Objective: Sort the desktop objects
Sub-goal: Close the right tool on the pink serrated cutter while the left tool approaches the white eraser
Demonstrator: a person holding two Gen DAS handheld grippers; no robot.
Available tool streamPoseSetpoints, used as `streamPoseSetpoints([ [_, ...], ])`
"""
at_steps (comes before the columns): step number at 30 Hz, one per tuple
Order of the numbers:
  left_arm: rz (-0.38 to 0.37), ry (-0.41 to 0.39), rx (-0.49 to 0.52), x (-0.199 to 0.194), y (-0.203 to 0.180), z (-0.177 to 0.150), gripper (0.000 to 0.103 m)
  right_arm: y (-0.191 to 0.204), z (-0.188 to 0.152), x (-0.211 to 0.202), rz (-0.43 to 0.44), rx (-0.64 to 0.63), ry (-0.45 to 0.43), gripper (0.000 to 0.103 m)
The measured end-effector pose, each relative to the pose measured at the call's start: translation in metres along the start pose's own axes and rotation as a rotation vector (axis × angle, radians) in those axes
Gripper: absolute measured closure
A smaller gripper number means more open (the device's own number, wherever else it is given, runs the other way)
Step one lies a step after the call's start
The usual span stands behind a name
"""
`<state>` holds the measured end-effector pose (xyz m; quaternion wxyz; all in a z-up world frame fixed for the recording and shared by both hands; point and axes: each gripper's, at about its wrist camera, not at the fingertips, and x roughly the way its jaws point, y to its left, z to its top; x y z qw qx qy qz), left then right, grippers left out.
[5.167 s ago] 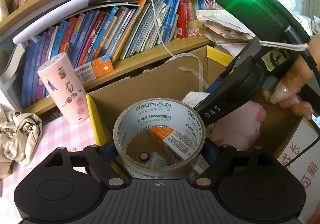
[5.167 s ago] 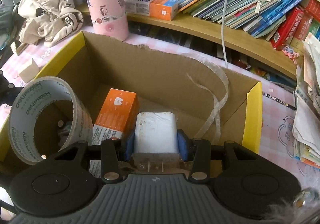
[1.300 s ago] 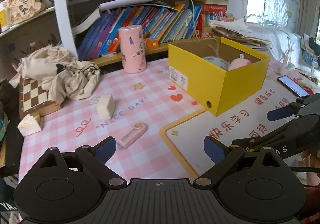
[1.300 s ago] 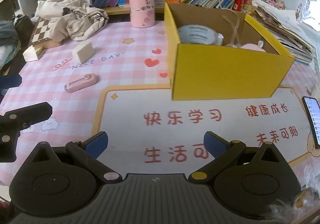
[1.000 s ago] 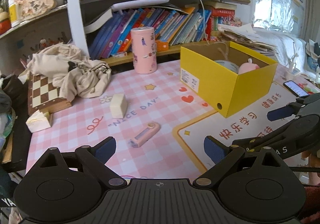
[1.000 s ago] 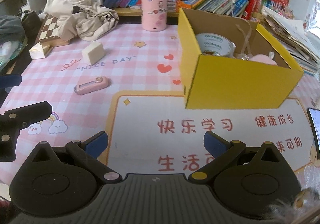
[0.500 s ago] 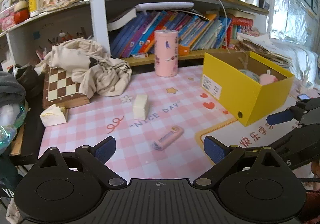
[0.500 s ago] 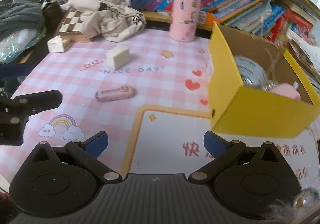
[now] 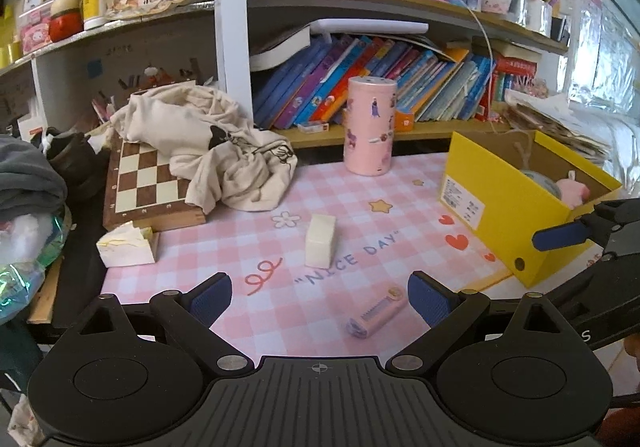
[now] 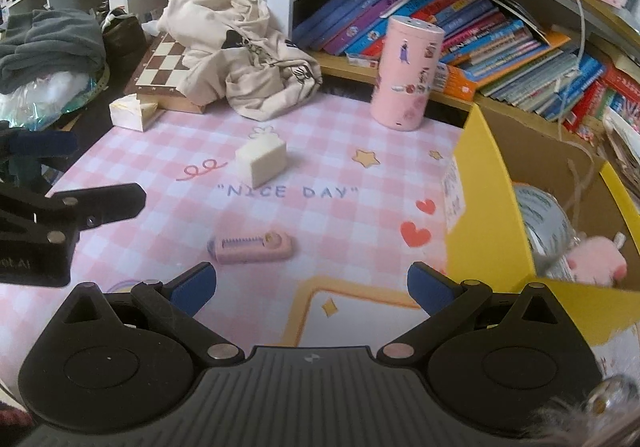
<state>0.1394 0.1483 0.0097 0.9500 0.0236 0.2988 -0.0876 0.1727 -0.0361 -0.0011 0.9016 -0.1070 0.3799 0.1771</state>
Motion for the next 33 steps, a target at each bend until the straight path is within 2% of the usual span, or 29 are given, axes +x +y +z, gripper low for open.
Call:
streamPoseSetpoints([
  [6, 0.007, 0.013, -0.005, 0.019, 0.01, 0.006, 0.006, 0.002, 0.014, 0.023, 0.015, -0.013, 0.004, 0.0],
  [13, 0.019, 0.064, -0.026, 0.047, 0.023, 0.009, 0.007, -0.011, 0.034, 0.053, 0.013, 0.044, 0.016, 0.002],
  [18, 0.0, 0.099, 0.001, 0.067, 0.022, 0.006, 0.007, -0.02, 0.048, 0.072, 0.029, 0.085, 0.029, 0.002],
  [23, -0.025, 0.125, 0.044, 0.084, 0.015, 0.005, 0.007, -0.021, 0.056, 0.089, 0.078, 0.123, 0.063, 0.004],
  [27, -0.029, 0.163, 0.073, 0.093, 0.013, 0.002, 0.007, -0.013, 0.051, 0.102, 0.115, 0.11, 0.124, 0.01],
  [33, -0.033, 0.22, 0.12, 0.09, 0.017, -0.01, 0.007, -0.001, 0.043, 0.113, 0.193, 0.091, 0.189, 0.012],
])
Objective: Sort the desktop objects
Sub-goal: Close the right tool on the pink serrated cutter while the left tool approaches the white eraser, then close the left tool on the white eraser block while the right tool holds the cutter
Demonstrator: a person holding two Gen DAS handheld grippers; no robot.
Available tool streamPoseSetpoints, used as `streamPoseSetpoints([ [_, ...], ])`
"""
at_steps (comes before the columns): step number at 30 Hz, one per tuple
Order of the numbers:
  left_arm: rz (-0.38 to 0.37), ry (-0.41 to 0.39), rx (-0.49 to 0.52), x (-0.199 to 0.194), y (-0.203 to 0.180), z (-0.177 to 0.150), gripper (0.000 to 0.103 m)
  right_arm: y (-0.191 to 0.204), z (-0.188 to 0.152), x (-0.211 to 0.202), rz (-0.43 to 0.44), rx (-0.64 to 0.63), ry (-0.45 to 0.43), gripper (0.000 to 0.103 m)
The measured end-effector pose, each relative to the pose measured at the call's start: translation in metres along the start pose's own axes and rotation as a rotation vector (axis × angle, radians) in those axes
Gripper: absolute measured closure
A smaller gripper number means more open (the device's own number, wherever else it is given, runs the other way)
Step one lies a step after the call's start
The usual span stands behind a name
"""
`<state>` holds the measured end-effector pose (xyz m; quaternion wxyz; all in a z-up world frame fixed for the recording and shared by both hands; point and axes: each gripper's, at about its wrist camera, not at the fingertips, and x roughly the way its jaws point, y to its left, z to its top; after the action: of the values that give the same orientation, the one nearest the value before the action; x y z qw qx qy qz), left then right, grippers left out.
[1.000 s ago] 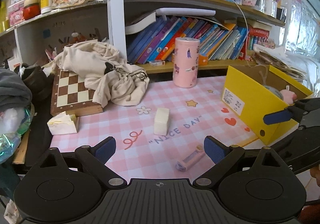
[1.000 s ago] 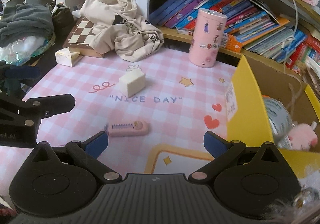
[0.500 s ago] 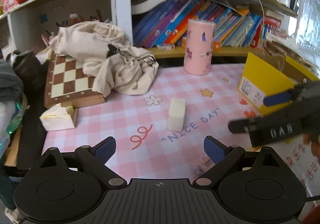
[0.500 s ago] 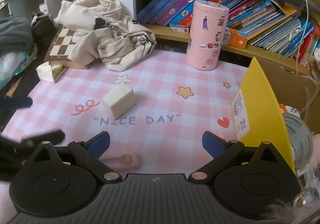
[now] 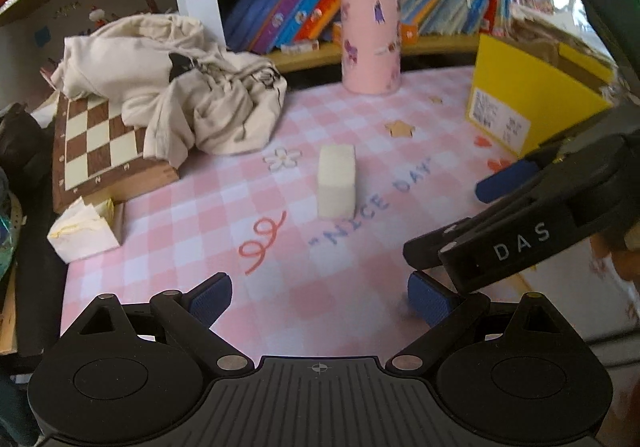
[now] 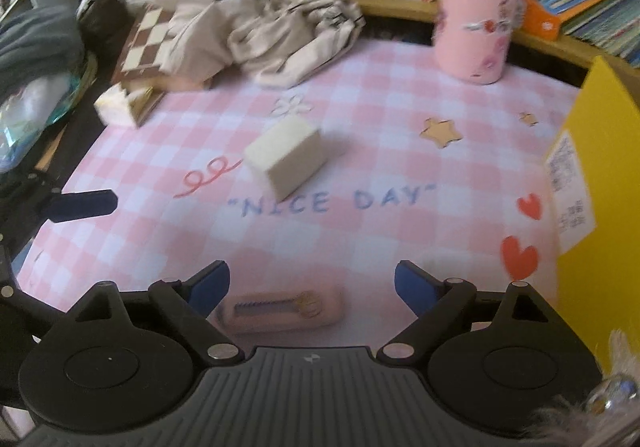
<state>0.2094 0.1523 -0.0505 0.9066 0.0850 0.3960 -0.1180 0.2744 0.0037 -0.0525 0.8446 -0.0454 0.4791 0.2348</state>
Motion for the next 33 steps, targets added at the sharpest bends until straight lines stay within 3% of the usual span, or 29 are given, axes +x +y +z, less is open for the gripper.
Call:
streamPoseSetpoints([
  [8, 0.074, 0.063, -0.064, -0.002, 0.023, -0.016, 0.007, 0.016, -0.009, 0.008, 0.033, -0.089, 0.022, 0.018],
  [16, 0.069, 0.034, -0.077, -0.002, 0.029, -0.009, 0.007, 0.011, -0.012, 0.011, 0.048, -0.083, 0.034, 0.024],
  [22, 0.074, 0.018, -0.021, 0.0, 0.026, -0.003, 0.007, 0.007, -0.012, 0.012, 0.068, -0.069, 0.025, 0.026],
  [27, 0.089, 0.008, -0.057, -0.007, 0.034, -0.002, 0.007, 0.011, -0.016, 0.011, 0.071, -0.107, 0.023, 0.025],
  [33, 0.063, -0.032, -0.097, -0.012, 0.033, 0.006, 0.007, 0.03, -0.022, 0.014, 0.042, -0.237, -0.003, 0.026],
])
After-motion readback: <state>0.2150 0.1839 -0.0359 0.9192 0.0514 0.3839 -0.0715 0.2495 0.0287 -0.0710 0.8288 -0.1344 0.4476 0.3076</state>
